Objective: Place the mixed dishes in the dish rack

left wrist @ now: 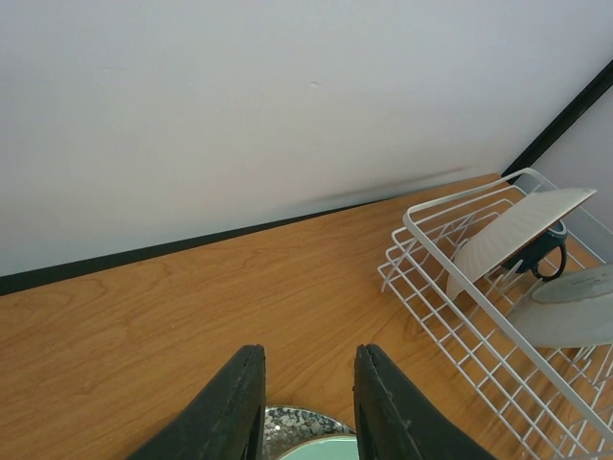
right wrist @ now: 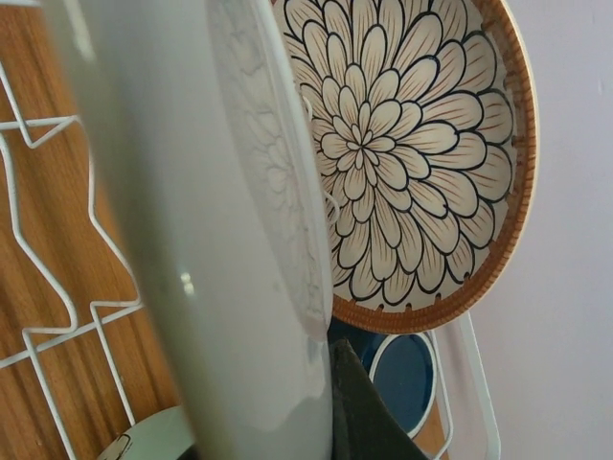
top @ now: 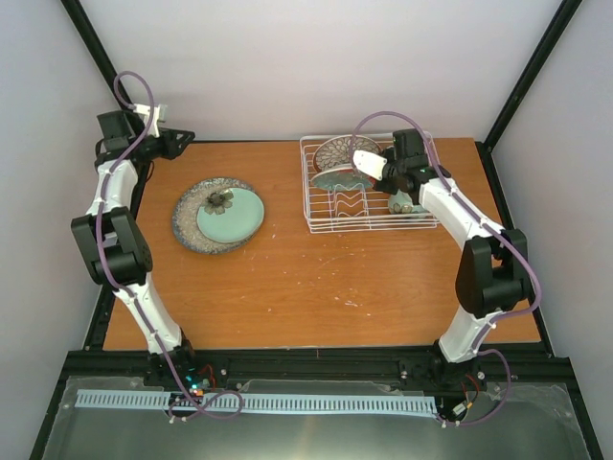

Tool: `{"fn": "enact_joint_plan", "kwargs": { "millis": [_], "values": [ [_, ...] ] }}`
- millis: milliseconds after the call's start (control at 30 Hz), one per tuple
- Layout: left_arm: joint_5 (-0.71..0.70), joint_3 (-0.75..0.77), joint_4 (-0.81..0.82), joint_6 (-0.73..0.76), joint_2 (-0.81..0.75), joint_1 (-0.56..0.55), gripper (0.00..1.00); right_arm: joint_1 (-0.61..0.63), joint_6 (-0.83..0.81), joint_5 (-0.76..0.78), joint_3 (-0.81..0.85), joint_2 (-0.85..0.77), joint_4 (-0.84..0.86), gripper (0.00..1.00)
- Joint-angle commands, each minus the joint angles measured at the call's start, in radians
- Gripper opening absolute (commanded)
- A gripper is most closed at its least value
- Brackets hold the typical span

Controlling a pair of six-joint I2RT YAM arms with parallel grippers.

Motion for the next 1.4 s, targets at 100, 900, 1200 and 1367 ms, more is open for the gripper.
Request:
{"fn": "enact_joint_plan", "kwargs": {
  "millis": [100,900,1200,1367],
  "values": [
    [0.028,0.088,0.009,0.005,0.047,0.002,0.27,-0.012,0.050,-0.062,0.137,-0.013,0.138,0.03],
    [-0.016,0.129,-0.058,0.043,0.103,-0.003,0.38,-0.005,0.109,-0.062,0.076,0.103,0.172,0.14],
    [-0.020,0.158,-0.078,0.050,0.126,-0.003,0.40,-0.010,0.149,-0.038,0.079,0.147,0.241,0.43],
    [-0.025,0.187,-0.097,0.058,0.145,-0.004,0.40,-0.011,0.186,-0.049,0.108,0.180,0.273,0.50]
  ]
}}
